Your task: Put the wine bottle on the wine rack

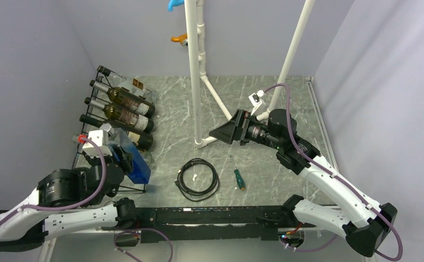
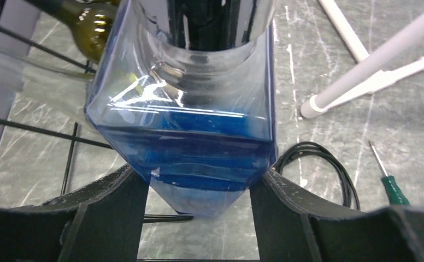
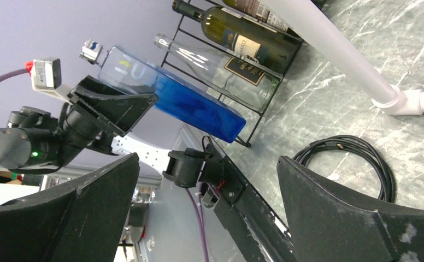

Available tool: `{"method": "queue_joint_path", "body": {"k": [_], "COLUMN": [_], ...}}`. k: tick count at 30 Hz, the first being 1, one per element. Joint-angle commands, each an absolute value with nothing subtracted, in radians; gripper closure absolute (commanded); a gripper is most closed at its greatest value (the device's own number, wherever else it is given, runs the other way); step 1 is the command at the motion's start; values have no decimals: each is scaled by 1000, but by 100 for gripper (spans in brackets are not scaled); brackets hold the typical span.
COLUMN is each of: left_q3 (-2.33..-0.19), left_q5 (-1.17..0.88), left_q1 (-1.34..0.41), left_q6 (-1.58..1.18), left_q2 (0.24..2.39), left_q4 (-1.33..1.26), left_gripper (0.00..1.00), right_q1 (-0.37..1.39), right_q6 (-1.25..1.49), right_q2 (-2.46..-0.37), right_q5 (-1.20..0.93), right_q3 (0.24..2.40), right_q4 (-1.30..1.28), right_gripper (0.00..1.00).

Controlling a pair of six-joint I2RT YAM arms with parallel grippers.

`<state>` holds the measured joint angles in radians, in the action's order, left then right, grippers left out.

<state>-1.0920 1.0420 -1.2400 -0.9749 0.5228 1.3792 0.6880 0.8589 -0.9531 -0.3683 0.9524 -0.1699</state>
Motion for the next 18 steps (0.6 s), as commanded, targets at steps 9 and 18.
{"method": "queue_joint_path", "body": {"k": [9, 18], "left_q3": [-1012, -938], "left_q5": [1272, 1165], "left_q1": [-1237, -1100], "left_q6": [-1226, -1067], "left_q2": [566, 618], "left_q4": [1397, 1227], "left_gripper": [100, 100], "right_q1": [686, 687], "right_q6": [867, 860], "right_q2": [-955, -955], "right_q5": [-371, -369], "right_q3": [947, 940], "right_q4": [-108, -114], "right_gripper": [0, 0]}}
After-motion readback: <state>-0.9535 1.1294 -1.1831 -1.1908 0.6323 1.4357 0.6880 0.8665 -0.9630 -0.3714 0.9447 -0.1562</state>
